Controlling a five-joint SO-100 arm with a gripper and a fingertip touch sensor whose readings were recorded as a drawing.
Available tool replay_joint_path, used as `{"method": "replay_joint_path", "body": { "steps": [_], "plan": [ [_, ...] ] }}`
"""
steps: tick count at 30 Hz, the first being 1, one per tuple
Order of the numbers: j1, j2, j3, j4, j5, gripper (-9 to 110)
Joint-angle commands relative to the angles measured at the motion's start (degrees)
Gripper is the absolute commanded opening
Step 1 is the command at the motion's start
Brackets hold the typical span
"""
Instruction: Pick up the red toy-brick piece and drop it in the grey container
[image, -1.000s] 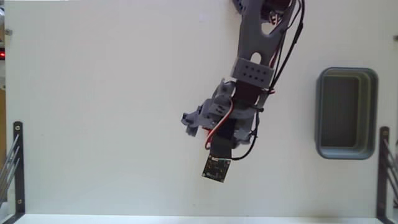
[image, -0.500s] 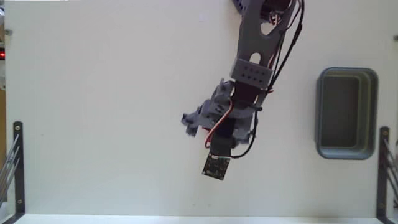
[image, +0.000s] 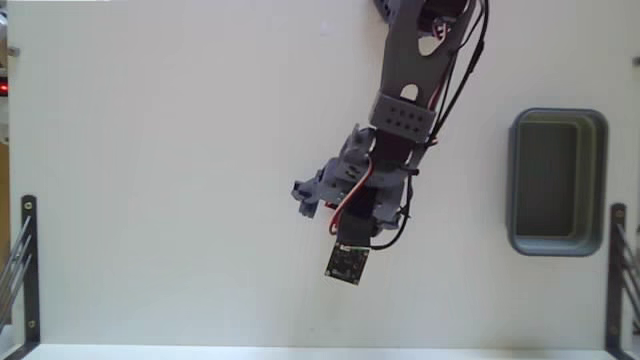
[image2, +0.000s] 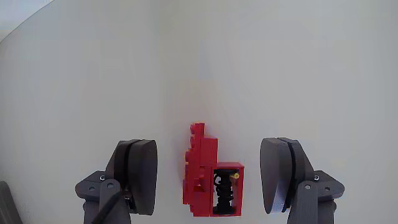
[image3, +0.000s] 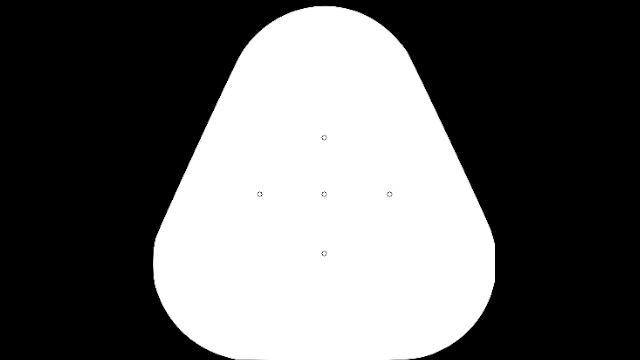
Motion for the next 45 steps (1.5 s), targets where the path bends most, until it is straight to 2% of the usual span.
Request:
{"method": "replay_joint_path", "body": {
  "steps": [1, 17, 45],
  "plan": [
    [0.6, 1.0, 0.7, -1.8, 0.3, 110],
    [0.6, -0.3, 5.3, -7.7, 0.3, 110],
    [0.6, -0.4, 5.7, -8.1, 0.3, 106]
  ]
}}
